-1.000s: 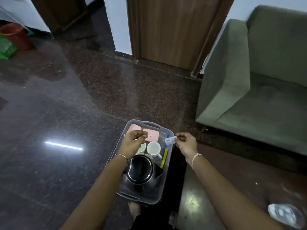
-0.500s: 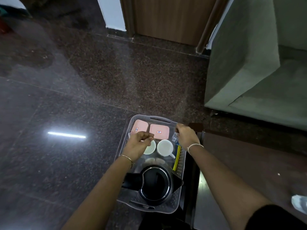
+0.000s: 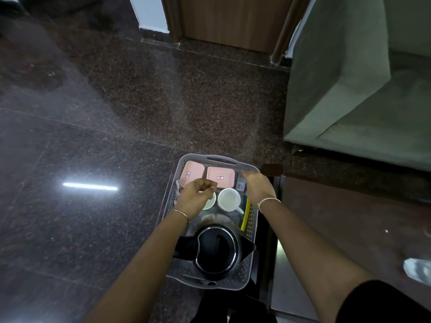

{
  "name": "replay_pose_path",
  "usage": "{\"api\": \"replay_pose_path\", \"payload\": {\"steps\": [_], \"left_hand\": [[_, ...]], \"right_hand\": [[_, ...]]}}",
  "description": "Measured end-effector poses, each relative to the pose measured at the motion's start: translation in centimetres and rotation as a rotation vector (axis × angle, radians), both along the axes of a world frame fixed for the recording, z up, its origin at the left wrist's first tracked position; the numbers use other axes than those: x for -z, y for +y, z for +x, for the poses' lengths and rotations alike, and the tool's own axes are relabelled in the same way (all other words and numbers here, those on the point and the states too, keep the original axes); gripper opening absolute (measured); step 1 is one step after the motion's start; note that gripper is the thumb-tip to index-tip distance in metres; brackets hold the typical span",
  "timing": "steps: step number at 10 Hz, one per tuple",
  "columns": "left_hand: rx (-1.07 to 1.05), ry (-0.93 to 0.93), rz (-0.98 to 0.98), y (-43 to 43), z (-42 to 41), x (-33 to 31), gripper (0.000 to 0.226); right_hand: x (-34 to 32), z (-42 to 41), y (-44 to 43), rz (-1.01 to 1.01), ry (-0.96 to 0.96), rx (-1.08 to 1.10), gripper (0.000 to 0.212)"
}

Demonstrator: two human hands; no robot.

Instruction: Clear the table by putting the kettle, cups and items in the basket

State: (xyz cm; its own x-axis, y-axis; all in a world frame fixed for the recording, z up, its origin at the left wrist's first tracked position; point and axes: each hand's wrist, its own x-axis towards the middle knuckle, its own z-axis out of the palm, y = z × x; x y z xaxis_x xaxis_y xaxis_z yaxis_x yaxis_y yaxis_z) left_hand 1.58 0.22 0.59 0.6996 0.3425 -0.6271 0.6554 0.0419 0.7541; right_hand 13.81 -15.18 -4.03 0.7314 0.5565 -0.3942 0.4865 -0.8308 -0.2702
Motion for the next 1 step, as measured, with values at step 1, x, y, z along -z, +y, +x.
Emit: {"api": "replay_pose_path", "payload": {"steps": [1], "left_hand": [[-0.007,-0.035,0.008,-0.80,0.23,-0.94,0.021]], "right_hand": [[-0.71,-0.29,-1.25,0.062,-0.031,0.057,0.045]]}}
